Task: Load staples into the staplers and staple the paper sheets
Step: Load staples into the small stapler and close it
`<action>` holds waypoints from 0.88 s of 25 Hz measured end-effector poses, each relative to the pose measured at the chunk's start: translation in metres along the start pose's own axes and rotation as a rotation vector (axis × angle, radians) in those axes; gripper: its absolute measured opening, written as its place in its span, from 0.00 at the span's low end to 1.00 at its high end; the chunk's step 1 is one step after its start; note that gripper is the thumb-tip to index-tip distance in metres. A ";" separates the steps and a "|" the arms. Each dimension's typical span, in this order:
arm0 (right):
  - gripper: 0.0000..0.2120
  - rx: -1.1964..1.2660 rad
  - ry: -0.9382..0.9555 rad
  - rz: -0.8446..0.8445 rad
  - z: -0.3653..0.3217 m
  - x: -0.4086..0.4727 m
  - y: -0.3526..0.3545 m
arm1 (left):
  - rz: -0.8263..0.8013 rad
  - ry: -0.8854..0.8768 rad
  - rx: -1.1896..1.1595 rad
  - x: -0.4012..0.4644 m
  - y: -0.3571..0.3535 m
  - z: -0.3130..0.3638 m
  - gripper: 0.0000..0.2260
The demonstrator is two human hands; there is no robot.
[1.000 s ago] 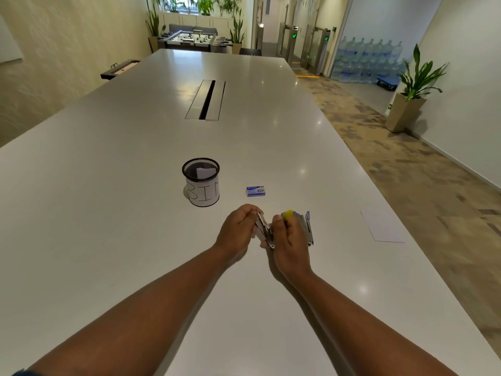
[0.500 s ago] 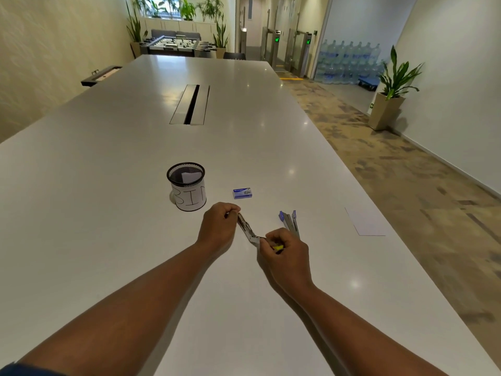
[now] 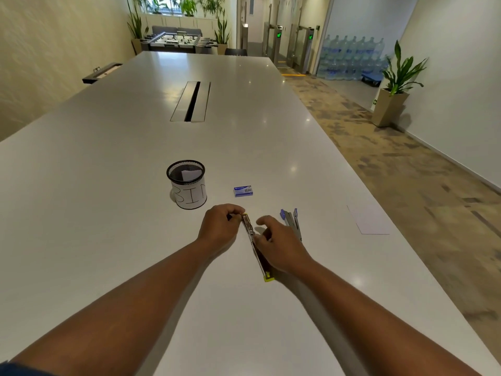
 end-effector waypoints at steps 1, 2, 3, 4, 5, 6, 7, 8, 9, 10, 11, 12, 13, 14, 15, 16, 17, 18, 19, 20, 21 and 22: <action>0.19 -0.029 0.013 -0.091 -0.003 0.008 0.000 | 0.001 -0.004 0.005 -0.001 0.000 0.000 0.10; 0.23 -0.077 0.032 -0.180 -0.006 0.015 0.000 | -0.005 -0.011 0.014 -0.001 -0.001 0.000 0.10; 0.26 -0.118 0.056 -0.257 -0.009 0.021 -0.001 | -0.014 -0.018 0.021 -0.002 -0.002 0.000 0.10; 0.26 -0.145 0.069 -0.319 -0.011 0.026 -0.002 | -0.022 -0.025 0.024 -0.002 -0.004 0.001 0.10; 0.26 -0.147 0.070 -0.365 -0.011 0.031 -0.003 | -0.024 -0.031 0.026 -0.002 -0.004 0.001 0.10; 0.26 -0.132 0.064 -0.394 -0.010 0.034 -0.003 | -0.019 -0.036 0.032 -0.002 -0.004 0.001 0.09; 0.26 -0.115 0.060 -0.407 -0.009 0.037 -0.003 | -0.008 -0.040 0.036 -0.001 -0.003 0.001 0.09; 0.26 -0.110 0.059 -0.410 -0.009 0.038 -0.003 | -0.001 -0.046 0.041 0.000 -0.002 0.001 0.09; 0.26 -0.109 0.066 -0.407 -0.008 0.039 -0.003 | -0.001 -0.056 0.049 0.000 -0.002 0.001 0.09; 0.26 -0.112 0.074 -0.407 -0.008 0.039 -0.004 | -0.002 -0.066 0.060 0.000 -0.002 0.002 0.10; 0.26 -0.114 0.083 -0.410 -0.008 0.040 -0.004 | -0.004 -0.076 0.069 0.000 -0.002 0.002 0.10; 0.27 -0.123 0.089 -0.414 -0.008 0.041 -0.004 | -0.009 -0.087 0.072 0.000 -0.003 0.003 0.09; 0.28 -0.137 0.092 -0.421 -0.007 0.042 -0.005 | -0.016 -0.096 0.070 0.000 -0.003 0.004 0.09; 0.29 -0.155 0.094 -0.429 -0.008 0.044 -0.004 | -0.024 -0.099 0.065 0.000 -0.003 0.004 0.10; 0.29 -0.167 0.095 -0.436 -0.008 0.044 -0.005 | -0.033 -0.100 0.061 0.000 -0.003 0.004 0.11; 0.28 -0.167 0.093 -0.442 -0.007 0.045 -0.005 | -0.042 -0.104 0.065 0.000 -0.003 0.004 0.12; 0.26 -0.153 0.087 -0.443 -0.006 0.045 -0.005 | -0.051 -0.108 0.078 -0.001 -0.003 0.004 0.13; 0.22 -0.130 0.080 -0.440 -0.005 0.044 -0.005 | -0.059 -0.110 0.100 -0.001 -0.003 0.004 0.13; 0.19 -0.106 0.077 -0.431 -0.004 0.042 -0.005 | -0.065 -0.108 0.123 -0.001 -0.003 0.004 0.12; 0.16 -0.084 0.082 -0.417 -0.003 0.041 -0.005 | -0.071 -0.107 0.136 -0.001 -0.003 0.005 0.11; 0.13 -0.061 0.094 -0.395 -0.003 0.039 -0.005 | -0.075 -0.111 0.138 -0.001 -0.004 0.005 0.10; 0.12 -0.039 0.111 -0.361 -0.003 0.036 -0.005 | -0.075 -0.121 0.136 -0.002 -0.004 0.006 0.09</action>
Point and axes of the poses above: each hand's wrist, its own x-axis towards the middle knuckle, its own y-axis out of the back of the hand, z = x × y, the point moved 6 cm from there along x, towards the middle knuckle, and after that the axes turned 8 degrees about -z, right-handed, at the moved point
